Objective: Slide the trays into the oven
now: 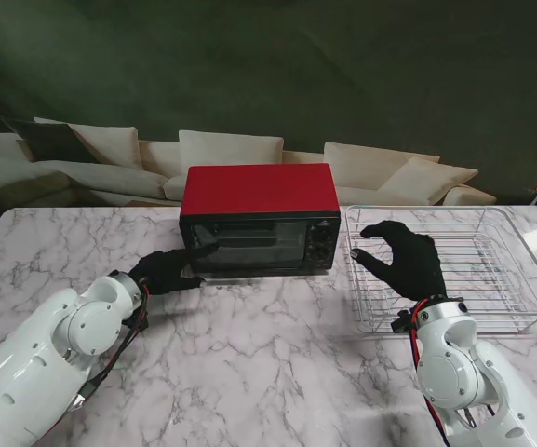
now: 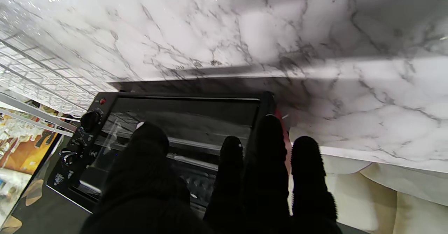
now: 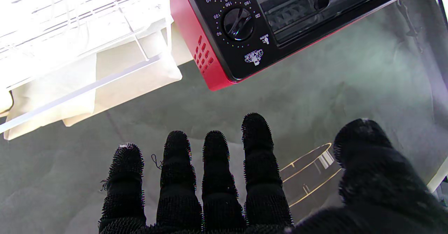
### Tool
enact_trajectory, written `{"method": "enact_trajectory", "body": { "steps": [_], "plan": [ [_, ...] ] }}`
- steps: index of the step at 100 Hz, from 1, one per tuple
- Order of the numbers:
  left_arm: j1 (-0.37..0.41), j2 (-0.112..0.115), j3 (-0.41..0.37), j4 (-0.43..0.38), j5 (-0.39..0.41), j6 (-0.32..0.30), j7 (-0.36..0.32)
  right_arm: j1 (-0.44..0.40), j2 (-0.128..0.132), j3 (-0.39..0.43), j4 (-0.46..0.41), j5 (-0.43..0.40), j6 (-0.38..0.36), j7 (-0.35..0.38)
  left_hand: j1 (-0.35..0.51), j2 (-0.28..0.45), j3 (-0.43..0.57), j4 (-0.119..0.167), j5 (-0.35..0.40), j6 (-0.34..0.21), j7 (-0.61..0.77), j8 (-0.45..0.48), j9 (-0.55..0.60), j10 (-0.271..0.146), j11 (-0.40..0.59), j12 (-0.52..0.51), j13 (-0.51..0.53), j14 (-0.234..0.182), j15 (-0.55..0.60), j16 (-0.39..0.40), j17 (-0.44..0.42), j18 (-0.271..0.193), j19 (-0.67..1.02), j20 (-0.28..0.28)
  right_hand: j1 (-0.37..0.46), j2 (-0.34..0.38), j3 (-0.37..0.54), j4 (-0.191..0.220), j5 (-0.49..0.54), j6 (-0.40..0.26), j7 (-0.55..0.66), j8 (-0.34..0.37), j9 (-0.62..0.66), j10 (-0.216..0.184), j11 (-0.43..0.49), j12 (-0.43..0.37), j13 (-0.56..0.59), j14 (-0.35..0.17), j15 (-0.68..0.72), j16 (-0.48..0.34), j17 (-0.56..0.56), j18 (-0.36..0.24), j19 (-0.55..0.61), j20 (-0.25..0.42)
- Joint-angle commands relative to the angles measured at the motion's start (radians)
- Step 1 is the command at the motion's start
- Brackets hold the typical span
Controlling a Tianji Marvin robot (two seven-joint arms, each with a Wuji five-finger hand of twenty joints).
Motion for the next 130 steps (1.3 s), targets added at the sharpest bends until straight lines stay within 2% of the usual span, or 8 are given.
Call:
{"method": "enact_trajectory", "body": {
  "steps": [1,17,32,42,56,70,100,130],
  "plan": [
    [-0.01,-0.004,-0.004,0.009,-0.016,0.016,-0.01,-0.003,0.0,-0.001,-0.001,0.001,0.003,0.003,0.012,0.046,-0.018,-0.01,-0.049,-0.014,-0.013,-0.011,0.017,-0.002,-0.014,-0.009,0.01,0.017,-0.001,-0.009,-0.018,0.01,0.022,-0.002,0.003,0.012,-0.005,0.007,-0.042,-0.028,0.002,-0.019,-0.035,-0.008,0.014,0.004,-0.028,-0.027,-0.019,0.005,-0.023,0.005,-0.02,0.016],
    [0.025,0.004,-0.037,-0.045,-0.005,-0.011,-0.045,-0.006,0.0,0.001,-0.004,0.003,-0.003,0.003,0.0,0.041,-0.02,-0.013,-0.039,0.003,0.013,0.072,0.014,0.014,-0.097,-0.084,-0.009,0.038,-0.102,-0.096,-0.031,0.034,-0.004,-0.005,0.003,0.013,-0.005,0.007,-0.041,-0.028,0.002,-0.019,-0.036,-0.007,0.014,0.005,-0.028,-0.027,-0.019,0.005,-0.021,0.006,-0.02,0.017],
    [0.114,0.012,-0.113,-0.165,0.043,-0.072,-0.072,-0.019,0.001,0.012,-0.017,0.001,-0.022,0.002,-0.045,0.031,-0.022,-0.019,0.012,0.088,0.024,0.146,0.028,0.022,-0.204,-0.208,-0.028,0.051,-0.278,-0.27,-0.083,0.079,-0.147,-0.06,0.004,0.013,-0.005,0.007,-0.034,-0.029,0.004,-0.019,-0.034,-0.011,0.014,0.004,-0.024,-0.021,-0.019,0.005,-0.018,0.007,-0.019,0.018],
    [0.187,0.012,-0.179,-0.26,0.08,-0.123,-0.067,-0.026,0.001,0.022,-0.025,0.002,-0.044,0.0,-0.065,0.031,-0.025,-0.023,0.144,0.156,0.098,0.219,0.043,0.038,-0.256,-0.259,-0.078,0.052,-0.415,-0.413,-0.105,0.099,-0.274,-0.112,0.004,0.01,-0.002,0.007,-0.019,-0.036,-0.018,-0.036,-0.01,-0.032,-0.027,-0.024,-0.012,-0.01,-0.045,-0.016,-0.014,0.011,-0.034,0.011],
    [0.265,0.001,-0.238,-0.365,0.128,-0.181,0.012,-0.03,0.001,0.031,-0.047,0.01,-0.071,0.005,-0.076,0.055,-0.027,-0.029,0.26,0.207,0.169,0.32,-0.042,0.06,-0.363,-0.347,-0.128,0.062,-0.482,-0.487,-0.103,0.085,-0.332,-0.139,0.02,-0.004,0.002,0.003,-0.077,-0.18,-0.095,-0.121,0.032,-0.101,-0.116,-0.07,-0.007,-0.018,-0.107,-0.075,-0.003,0.01,-0.085,-0.036],
    [0.3,-0.015,-0.248,-0.421,0.128,-0.218,0.122,-0.028,0.008,0.029,-0.078,-0.005,-0.118,0.031,-0.084,0.069,-0.029,-0.032,0.281,0.212,0.166,0.35,-0.063,0.059,-0.431,-0.431,-0.186,0.053,-0.547,-0.586,-0.113,0.051,-0.4,-0.182,0.002,0.015,-0.002,0.003,-0.164,-0.154,-0.102,-0.164,0.011,-0.14,-0.159,-0.086,-0.014,-0.039,-0.122,-0.088,0.0,0.002,-0.086,-0.045],
    [0.219,-0.066,-0.117,-0.312,0.006,-0.256,0.389,0.009,0.02,-0.049,-0.101,0.029,-0.221,0.101,-0.097,0.093,-0.029,-0.025,0.25,0.211,0.159,0.368,0.075,0.027,-0.315,-0.322,-0.119,0.015,-0.471,-0.544,-0.1,0.076,-0.335,-0.138,-0.01,0.031,-0.012,0.006,-0.141,-0.136,-0.048,-0.179,0.033,-0.15,-0.144,-0.079,0.034,-0.065,-0.091,-0.071,0.04,0.002,-0.043,-0.03],
    [0.173,-0.084,-0.04,-0.169,-0.111,-0.131,0.402,0.066,0.011,-0.155,0.028,0.102,-0.186,0.089,-0.093,0.101,-0.026,-0.02,0.252,0.217,0.164,0.369,0.077,0.019,-0.285,-0.31,-0.109,0.012,-0.473,-0.533,-0.105,0.056,-0.338,-0.143,-0.022,0.033,0.005,0.007,-0.111,-0.134,-0.004,-0.178,0.057,-0.159,-0.118,-0.065,0.055,-0.077,-0.066,-0.061,0.049,0.007,0.012,-0.026]
  ]
}}
